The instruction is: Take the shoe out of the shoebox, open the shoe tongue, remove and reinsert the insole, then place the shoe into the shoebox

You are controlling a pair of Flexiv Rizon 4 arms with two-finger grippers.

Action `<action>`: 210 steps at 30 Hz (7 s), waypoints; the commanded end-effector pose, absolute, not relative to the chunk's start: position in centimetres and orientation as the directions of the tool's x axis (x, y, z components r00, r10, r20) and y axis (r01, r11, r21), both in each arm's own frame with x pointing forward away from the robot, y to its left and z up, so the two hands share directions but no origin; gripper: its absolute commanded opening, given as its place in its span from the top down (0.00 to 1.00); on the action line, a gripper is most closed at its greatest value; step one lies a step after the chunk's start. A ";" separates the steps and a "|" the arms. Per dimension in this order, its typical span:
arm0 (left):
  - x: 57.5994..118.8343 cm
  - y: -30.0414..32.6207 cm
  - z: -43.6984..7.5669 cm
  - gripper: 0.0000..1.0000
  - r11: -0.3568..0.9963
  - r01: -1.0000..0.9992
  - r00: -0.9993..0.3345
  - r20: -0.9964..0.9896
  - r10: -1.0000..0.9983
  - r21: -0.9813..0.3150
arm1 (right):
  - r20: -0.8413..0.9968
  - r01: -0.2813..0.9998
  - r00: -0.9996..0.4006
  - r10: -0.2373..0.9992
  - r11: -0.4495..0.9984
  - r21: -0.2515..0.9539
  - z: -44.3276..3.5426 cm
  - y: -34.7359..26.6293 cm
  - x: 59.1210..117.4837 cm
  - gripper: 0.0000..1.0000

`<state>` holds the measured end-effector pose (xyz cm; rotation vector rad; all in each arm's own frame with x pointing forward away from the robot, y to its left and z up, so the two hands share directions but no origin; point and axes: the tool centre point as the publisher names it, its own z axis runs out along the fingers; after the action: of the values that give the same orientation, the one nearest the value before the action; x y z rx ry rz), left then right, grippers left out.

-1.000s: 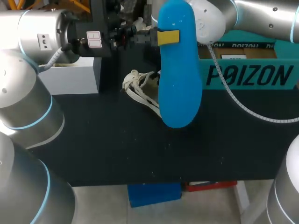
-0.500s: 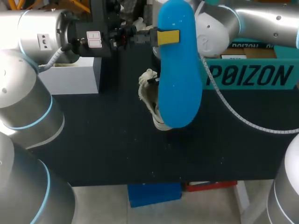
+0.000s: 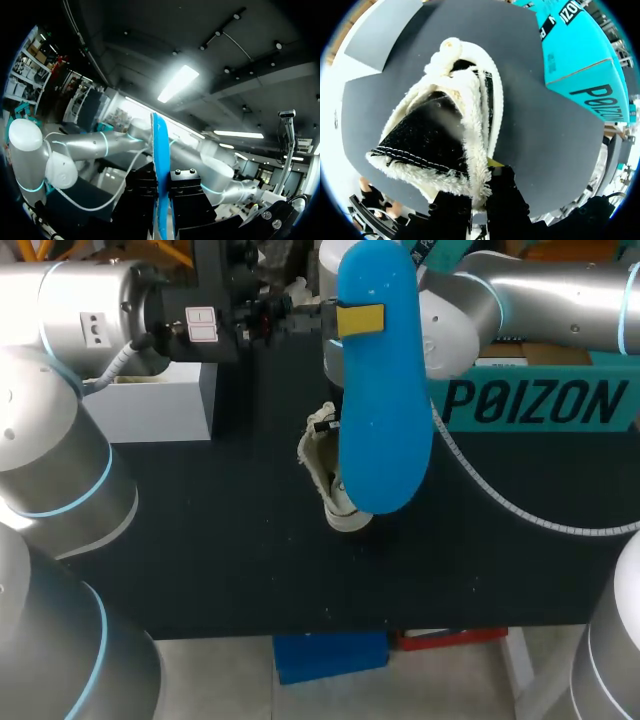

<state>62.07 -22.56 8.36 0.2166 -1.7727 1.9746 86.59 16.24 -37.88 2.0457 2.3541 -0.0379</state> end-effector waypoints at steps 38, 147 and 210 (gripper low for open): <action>62.0 -22.7 8.3 1.00 -0.049 -0.445 -0.875 0.423 0.236 -0.894 | 0.619 0.895 -0.365 0.695 0.078 0.439 -31.0 17.1 83.4 0.00; 63.1 -26.1 -3.6 1.00 -0.144 -0.045 -0.991 0.026 0.131 -0.989 | 0.983 0.995 -0.074 0.167 -0.056 0.084 -23.0 16.0 83.3 0.00; 64.8 -22.8 -25.0 1.00 0.048 0.998 -0.037 -0.997 0.064 -0.034 | 0.983 0.995 -0.074 0.167 -0.056 0.084 -23.0 16.0 83.3 0.00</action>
<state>63.44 -22.59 -24.77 -2.2583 -2.7227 2.3185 83.30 15.85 -22.91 2.3623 2.4069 2.1746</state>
